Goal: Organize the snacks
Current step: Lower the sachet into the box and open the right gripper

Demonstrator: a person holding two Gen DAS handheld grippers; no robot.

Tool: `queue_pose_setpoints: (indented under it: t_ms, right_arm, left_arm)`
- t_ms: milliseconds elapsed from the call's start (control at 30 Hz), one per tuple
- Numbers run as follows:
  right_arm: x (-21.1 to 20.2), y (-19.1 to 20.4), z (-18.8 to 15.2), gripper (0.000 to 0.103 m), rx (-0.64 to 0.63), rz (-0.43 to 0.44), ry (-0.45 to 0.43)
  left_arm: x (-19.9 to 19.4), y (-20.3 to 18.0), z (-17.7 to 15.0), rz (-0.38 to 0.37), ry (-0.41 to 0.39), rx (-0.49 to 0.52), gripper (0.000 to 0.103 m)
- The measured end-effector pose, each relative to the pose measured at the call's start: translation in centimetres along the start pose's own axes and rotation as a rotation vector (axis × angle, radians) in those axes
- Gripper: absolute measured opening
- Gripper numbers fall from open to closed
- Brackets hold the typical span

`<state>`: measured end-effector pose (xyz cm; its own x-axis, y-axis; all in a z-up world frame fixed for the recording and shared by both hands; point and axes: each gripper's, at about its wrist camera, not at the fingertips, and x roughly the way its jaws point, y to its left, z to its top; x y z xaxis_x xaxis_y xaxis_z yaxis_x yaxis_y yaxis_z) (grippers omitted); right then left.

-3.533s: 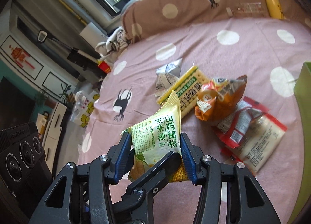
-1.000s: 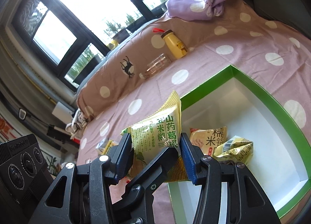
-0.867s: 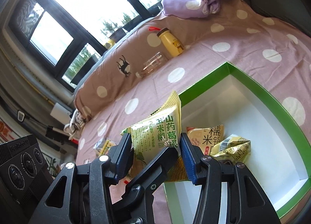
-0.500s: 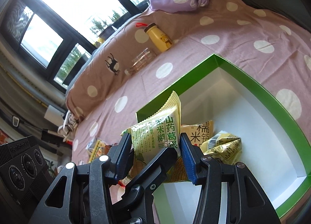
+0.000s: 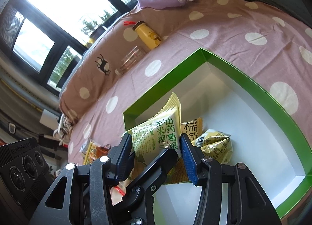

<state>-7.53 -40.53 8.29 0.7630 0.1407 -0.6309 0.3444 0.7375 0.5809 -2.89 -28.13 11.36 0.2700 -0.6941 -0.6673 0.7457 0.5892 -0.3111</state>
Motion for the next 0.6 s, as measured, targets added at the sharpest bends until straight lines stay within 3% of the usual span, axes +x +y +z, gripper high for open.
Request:
queue_pose_setpoints:
  t_ms: [600]
  right_arm:
    - [0.7, -1.4, 0.2, 0.054, 0.054, -0.025, 0.038]
  left_arm:
    - [1.6, -0.2, -0.2, 0.008, 0.069, -0.02, 0.031]
